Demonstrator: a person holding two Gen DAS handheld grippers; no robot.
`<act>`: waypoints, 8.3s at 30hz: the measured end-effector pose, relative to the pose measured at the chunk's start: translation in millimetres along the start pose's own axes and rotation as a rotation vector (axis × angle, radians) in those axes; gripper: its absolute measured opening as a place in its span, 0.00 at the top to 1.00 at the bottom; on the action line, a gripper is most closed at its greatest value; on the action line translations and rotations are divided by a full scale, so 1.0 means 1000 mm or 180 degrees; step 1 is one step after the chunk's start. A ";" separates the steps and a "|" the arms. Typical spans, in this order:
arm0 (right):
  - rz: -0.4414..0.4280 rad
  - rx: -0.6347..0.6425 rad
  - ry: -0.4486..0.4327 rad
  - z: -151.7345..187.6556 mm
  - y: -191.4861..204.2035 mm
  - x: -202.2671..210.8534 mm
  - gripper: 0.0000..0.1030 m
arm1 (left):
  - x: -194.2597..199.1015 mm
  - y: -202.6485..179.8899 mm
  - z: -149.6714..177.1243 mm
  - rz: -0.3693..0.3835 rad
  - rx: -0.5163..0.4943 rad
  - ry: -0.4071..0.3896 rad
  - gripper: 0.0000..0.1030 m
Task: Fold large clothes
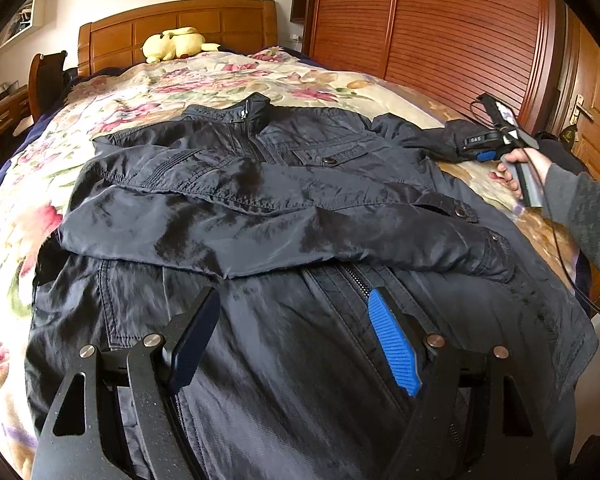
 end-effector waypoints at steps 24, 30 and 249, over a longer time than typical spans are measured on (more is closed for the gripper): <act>-0.0381 0.1015 -0.0685 -0.021 0.113 0.098 0.96 | 0.001 -0.002 0.001 -0.0027 -0.0036 -0.0016 0.25; -0.0837 0.1480 -0.0745 0.031 0.174 0.151 0.96 | 0.003 -0.002 0.000 -0.0039 -0.0042 -0.0040 0.25; -0.1492 0.1523 -0.0481 0.188 0.143 0.115 0.49 | 0.109 0.084 0.060 -0.0814 0.0528 0.0249 0.68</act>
Point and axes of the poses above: each gripper's, at about its wrist camera, not at the fingertips, and x roughly against the way its jaws point, y to its left, z to its underside, the point moved 7 cm from there along -x, roughly the way its jaws point, and after that the axes turned 2 degrees about -z, right-handed, at the moved point
